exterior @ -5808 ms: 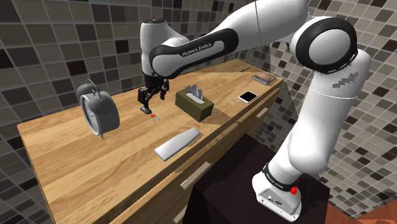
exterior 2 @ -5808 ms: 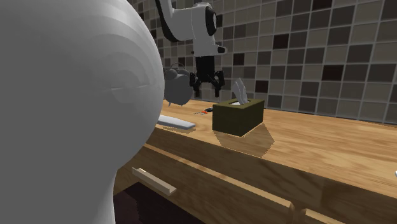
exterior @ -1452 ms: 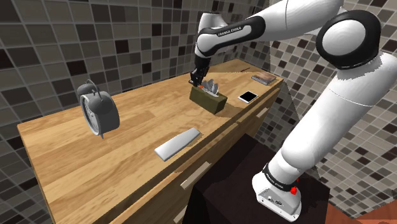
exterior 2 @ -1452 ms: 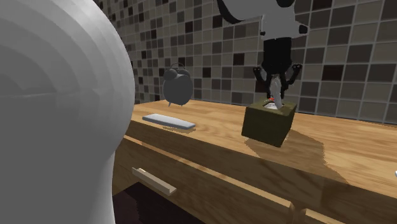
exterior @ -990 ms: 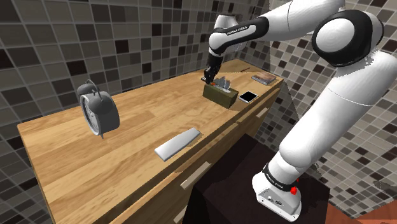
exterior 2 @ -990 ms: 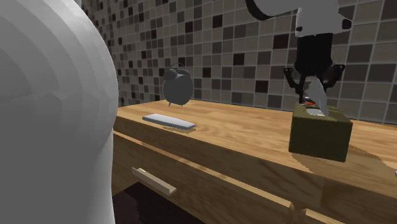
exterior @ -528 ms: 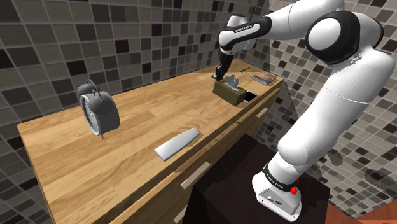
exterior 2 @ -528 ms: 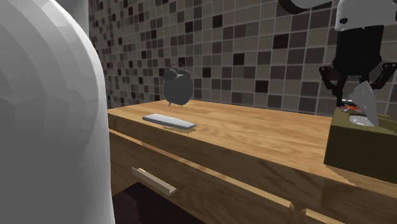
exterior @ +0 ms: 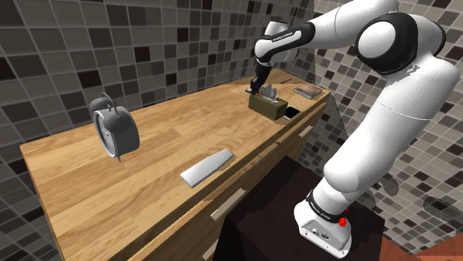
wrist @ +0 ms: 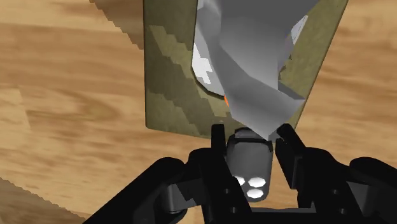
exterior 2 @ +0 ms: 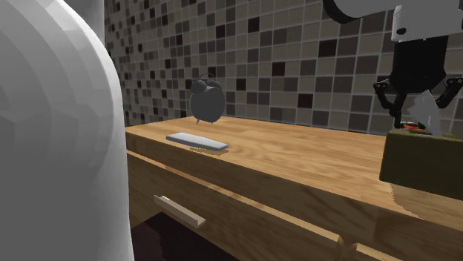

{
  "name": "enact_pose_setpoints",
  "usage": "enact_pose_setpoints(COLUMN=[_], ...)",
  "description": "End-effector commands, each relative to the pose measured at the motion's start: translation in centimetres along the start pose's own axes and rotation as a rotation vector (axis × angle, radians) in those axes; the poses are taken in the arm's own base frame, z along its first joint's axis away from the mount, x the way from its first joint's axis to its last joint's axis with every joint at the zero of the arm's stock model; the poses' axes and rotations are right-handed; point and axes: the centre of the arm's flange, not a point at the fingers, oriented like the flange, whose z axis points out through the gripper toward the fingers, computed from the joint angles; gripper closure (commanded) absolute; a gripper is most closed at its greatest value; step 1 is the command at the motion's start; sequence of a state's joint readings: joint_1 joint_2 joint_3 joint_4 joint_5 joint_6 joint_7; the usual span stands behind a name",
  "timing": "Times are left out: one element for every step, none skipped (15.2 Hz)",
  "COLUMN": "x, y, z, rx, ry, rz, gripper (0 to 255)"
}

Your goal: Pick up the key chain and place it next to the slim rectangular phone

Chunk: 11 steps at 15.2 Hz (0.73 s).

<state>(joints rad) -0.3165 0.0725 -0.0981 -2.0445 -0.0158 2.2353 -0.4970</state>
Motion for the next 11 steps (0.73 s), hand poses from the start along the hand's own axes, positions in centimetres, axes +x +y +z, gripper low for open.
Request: enact_pose_setpoints(x=[-0.8,-0.9,-0.9,-1.0,-1.0,-1.1,-1.1,-1.1,-1.1,-1.1,-1.1], y=[0.1,0.1,0.1,0.0,0.0,-0.1,-0.1,-0.1,-0.1,-0.1,-0.1], z=[3.8,4.3,4.8,5.4,5.9,6.5,6.5,6.5,6.5,6.5,6.5], rx=[0.017,0.017,0.017,0.017,0.017,0.017,0.017,0.017,0.017,0.017,0.017], ry=[-0.043,-0.043,-0.043,-0.043,-0.043,-0.043,-0.043,-0.043,-0.043,-0.043,-0.043], rz=[0.004,0.004,0.004,0.004,0.004,0.004,0.004,0.004,0.004,0.004,0.004], gripper=[255,255,255,255,255,255,255,255,255,255,255])
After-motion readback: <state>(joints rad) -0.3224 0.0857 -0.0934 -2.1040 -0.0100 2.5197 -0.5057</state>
